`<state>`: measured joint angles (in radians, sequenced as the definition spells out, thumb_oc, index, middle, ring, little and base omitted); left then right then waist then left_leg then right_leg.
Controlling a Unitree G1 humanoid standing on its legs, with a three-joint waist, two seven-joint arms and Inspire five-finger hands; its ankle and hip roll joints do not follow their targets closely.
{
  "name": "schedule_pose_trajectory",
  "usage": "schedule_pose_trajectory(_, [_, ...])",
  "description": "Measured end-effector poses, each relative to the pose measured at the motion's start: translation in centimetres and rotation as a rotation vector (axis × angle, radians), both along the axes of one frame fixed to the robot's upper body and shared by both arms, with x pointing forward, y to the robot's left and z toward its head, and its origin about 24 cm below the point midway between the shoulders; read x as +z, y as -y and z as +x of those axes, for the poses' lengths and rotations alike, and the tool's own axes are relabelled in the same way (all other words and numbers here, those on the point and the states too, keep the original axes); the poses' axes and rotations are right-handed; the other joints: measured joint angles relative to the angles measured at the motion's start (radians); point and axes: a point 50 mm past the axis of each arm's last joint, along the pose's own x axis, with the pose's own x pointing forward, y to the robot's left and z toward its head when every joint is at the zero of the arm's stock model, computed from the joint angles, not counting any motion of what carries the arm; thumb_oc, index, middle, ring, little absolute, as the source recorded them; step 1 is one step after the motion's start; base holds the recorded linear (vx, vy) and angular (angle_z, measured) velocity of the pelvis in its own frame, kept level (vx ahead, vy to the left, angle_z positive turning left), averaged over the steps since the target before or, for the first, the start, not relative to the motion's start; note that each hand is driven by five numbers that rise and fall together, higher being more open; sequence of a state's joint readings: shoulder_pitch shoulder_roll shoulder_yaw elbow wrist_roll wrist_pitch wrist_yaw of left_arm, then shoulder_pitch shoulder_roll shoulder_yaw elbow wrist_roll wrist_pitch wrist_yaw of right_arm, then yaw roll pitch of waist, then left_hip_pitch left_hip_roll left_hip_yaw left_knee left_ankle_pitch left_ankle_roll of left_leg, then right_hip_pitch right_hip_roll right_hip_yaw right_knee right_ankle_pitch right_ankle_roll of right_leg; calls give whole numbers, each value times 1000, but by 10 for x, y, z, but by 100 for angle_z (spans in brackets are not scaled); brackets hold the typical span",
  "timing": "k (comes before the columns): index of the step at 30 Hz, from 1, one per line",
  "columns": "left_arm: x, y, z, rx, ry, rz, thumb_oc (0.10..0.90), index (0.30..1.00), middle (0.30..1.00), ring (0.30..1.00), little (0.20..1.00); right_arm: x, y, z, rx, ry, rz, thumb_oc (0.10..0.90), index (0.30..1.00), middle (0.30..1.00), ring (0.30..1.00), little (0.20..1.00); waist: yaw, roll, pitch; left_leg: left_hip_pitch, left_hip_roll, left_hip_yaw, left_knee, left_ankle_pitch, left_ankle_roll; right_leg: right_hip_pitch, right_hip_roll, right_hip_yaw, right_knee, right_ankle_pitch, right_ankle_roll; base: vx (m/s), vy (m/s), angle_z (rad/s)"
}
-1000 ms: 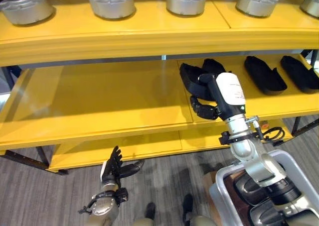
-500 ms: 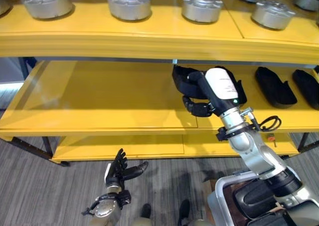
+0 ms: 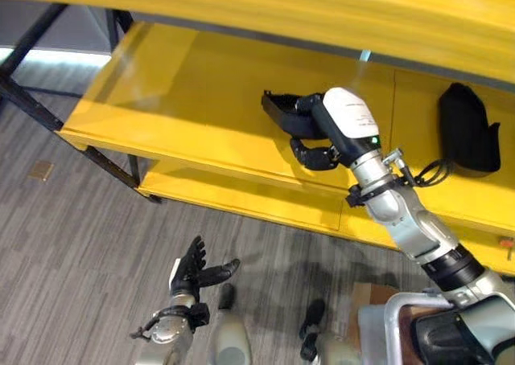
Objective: Move parts from the plastic box to the shelf.
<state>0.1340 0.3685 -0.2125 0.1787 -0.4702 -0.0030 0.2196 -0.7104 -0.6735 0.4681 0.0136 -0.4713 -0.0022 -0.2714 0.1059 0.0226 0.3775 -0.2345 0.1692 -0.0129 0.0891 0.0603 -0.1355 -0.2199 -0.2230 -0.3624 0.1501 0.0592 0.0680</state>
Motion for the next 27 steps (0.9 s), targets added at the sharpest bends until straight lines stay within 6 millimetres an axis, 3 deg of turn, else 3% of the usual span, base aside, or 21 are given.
schedule_pose_trajectory(2, [15,1,18,-36,67,16,900,1000,1000,1000,1000,3,16,4,-79,-2,-18,400,300,300,300,300,2,-5,28,-48,-78,1,15,3,27,-42,-77,1,24,4,6,39,162,32])
schedule_pose_trajectory(4, [33,-15,25,-18,139,63,900,1000,1000,1000,1000,-6,25,12,-154,-28,-54,400,300,300,300,300,33,-8,44,-56,-143,30,36,-20,68,-41,-135,21,-8,38,-3,26,123,10])
schedule_pose_trajectory(6, [41,-27,26,7,175,94,900,1000,1000,1000,1000,-2,31,16,-175,-9,-60,400,300,300,300,300,39,-7,48,-65,-158,37,51,-34,88,-27,-148,8,-31,65,24,33,111,8])
schedule_pose_trajectory(11, [41,-24,27,-18,177,103,900,1000,1000,1000,1000,13,43,24,-256,34,-25,400,300,300,300,300,31,-8,60,-89,-155,41,54,-36,91,-36,-139,2,-68,73,38,23,52,-2])
schedule_pose_trajectory(18, [38,-8,28,-54,177,60,900,1000,1000,1000,1000,4,65,34,-384,-12,-14,400,300,300,300,300,-24,-7,63,-104,-142,65,61,-38,91,-55,-125,24,-85,86,56,4,11,-12])
schedule_pose_trajectory(23, [41,-7,32,-55,193,61,900,1000,1000,1000,1000,3,76,39,-442,-27,-18,400,300,300,300,300,-24,-6,64,-106,-119,81,68,-40,87,-67,-103,37,-92,92,62,-1,0,-15])
schedule_pose_trajectory(27, [42,-7,33,-57,197,60,900,1000,1000,1000,1000,12,80,43,-463,-9,-11,400,300,300,300,300,-36,10,73,-106,-110,93,74,-40,86,-74,-95,54,-91,97,57,-13,-16,-10])
